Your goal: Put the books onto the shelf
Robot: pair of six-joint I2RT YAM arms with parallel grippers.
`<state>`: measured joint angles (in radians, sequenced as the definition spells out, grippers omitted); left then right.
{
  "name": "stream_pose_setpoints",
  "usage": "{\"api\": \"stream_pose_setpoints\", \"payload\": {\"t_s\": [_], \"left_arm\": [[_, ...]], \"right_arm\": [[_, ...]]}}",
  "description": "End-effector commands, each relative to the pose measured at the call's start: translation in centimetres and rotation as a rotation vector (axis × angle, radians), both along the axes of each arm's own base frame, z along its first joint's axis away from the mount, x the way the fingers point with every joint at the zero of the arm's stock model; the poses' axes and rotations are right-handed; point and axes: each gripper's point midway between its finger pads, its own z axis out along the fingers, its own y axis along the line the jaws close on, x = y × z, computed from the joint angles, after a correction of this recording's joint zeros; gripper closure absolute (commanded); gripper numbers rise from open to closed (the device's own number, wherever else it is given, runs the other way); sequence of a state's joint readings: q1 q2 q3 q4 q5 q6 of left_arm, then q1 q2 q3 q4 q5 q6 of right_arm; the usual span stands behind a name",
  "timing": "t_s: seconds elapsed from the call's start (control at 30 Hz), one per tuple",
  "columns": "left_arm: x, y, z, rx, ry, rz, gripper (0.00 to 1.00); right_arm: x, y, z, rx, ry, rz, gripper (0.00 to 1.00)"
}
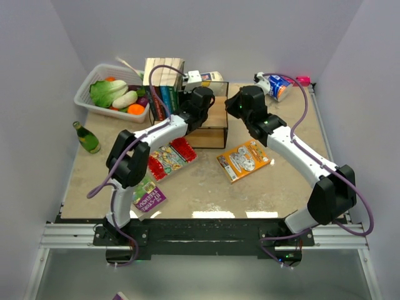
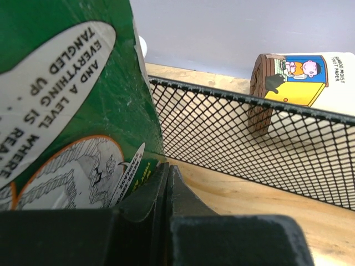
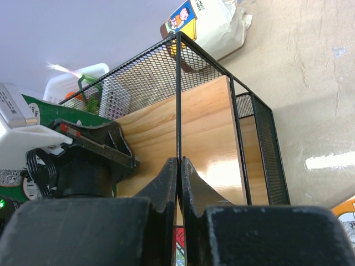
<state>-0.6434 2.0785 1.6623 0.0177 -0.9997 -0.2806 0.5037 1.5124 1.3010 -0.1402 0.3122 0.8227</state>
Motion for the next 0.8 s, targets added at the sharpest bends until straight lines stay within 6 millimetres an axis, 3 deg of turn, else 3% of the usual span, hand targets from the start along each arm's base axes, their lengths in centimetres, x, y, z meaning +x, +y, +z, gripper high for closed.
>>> {"api": "stream_pose_setpoints", "payload": {"t_s": [0.0, 0.33, 0.6, 0.77], "left_arm": [[-1.8, 2.9, 2.0, 0.032, -0.013, 0.102, 0.97], [-3.5, 0.5, 3.2, 0.016, -0.038, 0.049, 0.96], [-4.3, 0.0, 4.1, 0.024, -0.046, 0.034, 0.96], [-3.9, -0.3, 5.7, -0.003, -0.103, 0.037, 0.94]], "right_arm": [[0.7, -0.8, 0.3, 0.007, -0.020, -0.040, 1.00], [0.7, -0.7, 0.3, 0.014, -0.018, -0.038, 1.00], [0.6, -0.7, 1.0, 0.020, -0.027, -0.032, 1.00], [0.5, -0.6, 1.3, 0.021, -0.028, -0.029, 0.97]]}}
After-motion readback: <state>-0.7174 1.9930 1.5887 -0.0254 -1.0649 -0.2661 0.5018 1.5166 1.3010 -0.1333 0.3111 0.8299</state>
